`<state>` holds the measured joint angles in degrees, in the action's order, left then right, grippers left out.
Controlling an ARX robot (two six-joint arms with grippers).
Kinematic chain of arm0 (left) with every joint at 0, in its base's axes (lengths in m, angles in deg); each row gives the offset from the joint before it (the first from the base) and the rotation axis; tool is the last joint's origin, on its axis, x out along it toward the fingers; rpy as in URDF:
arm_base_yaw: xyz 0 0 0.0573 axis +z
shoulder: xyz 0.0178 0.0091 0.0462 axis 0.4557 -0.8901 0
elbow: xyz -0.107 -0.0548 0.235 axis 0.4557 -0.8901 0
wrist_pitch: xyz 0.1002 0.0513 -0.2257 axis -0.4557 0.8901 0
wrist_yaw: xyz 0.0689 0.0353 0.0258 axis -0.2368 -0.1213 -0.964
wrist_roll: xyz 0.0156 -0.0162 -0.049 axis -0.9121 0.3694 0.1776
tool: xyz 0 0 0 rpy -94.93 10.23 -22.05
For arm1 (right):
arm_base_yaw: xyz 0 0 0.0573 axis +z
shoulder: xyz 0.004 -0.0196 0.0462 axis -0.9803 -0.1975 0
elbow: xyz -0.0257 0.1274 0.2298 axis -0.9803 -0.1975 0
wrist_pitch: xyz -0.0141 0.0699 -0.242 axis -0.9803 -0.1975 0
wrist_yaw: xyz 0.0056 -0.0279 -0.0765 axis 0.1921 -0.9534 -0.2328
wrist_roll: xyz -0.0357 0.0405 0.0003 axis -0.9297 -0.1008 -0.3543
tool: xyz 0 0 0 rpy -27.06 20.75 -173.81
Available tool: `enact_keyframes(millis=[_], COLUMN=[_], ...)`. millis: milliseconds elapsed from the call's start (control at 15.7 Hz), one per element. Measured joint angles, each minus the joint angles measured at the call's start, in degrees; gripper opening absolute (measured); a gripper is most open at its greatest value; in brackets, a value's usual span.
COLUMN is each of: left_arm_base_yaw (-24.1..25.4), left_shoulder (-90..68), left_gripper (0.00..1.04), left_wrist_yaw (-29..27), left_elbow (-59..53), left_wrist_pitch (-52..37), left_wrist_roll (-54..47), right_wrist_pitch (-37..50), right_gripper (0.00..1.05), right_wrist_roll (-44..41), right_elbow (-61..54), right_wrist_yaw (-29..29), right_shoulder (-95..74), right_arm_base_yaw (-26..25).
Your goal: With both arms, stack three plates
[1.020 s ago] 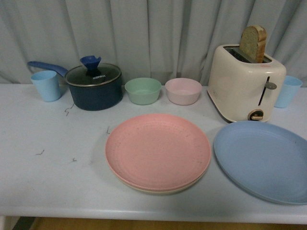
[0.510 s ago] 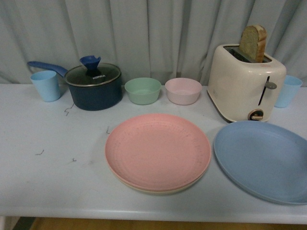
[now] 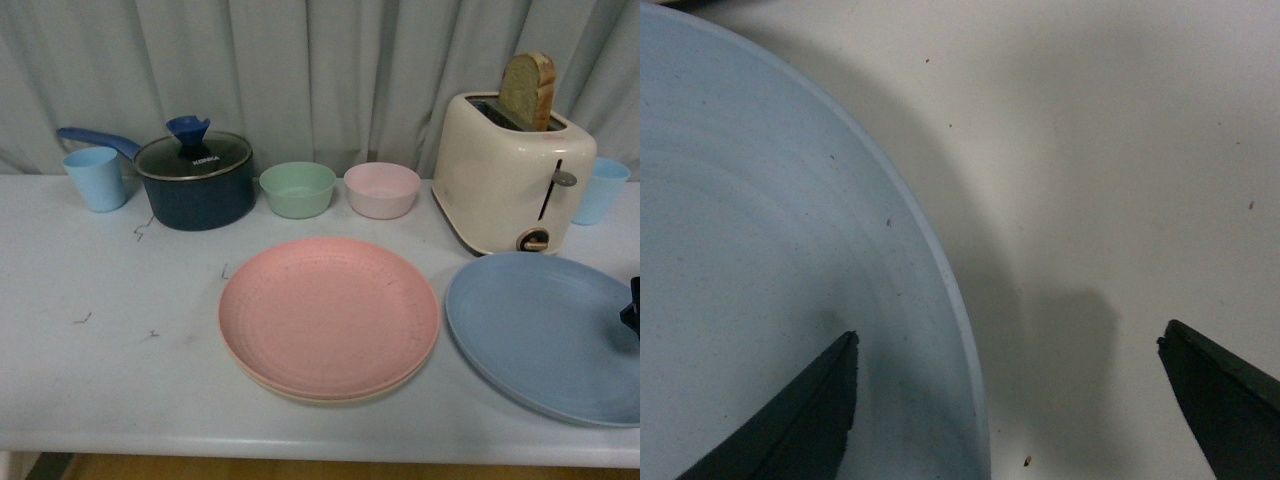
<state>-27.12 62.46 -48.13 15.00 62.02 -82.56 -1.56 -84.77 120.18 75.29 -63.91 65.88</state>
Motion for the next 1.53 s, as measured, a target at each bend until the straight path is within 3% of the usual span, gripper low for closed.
enact_keyframes(millis=[382,574,829,1020,1275,1530], left_arm_base_yaw=[0.00,0.00,0.00,0.00,0.00,0.00], left_shoulder=[0.00,0.00,0.00,0.00,0.00,0.00], left_gripper=[0.98,0.98,0.98,0.98,0.98,0.98], left_wrist_yaw=[0.00,0.00,0.02,0.00,0.00,0.00], left_elbow=[0.00,0.00,0.00,0.00,0.00,0.00], left_wrist_pitch=[0.00,0.00,0.00,0.00,0.00,0.00], left_wrist_roll=[0.00,0.00,0.00,0.02,0.00,0.00], right_wrist_pitch=[0.20,1.25,-6.62,-4.02,4.66,5.01], right_gripper=[0.30,0.04,0.03,0.03,0.03,0.03], right_wrist_roll=[0.13,2.25,4.04,10.71,25.77,30.60], right_elbow=[1.38,-7.26,-16.35,-15.65,-10.49,-6.69], right_wrist_yaw=[-1.29,3.87,7.34,12.00,6.36,4.55], right_shoulder=[-1.84,6.84,26.34,35.43,21.20,13.60], right_arm_base_yaw=[1.79,-0.85,-3.52,3.98,19.56,22.73])
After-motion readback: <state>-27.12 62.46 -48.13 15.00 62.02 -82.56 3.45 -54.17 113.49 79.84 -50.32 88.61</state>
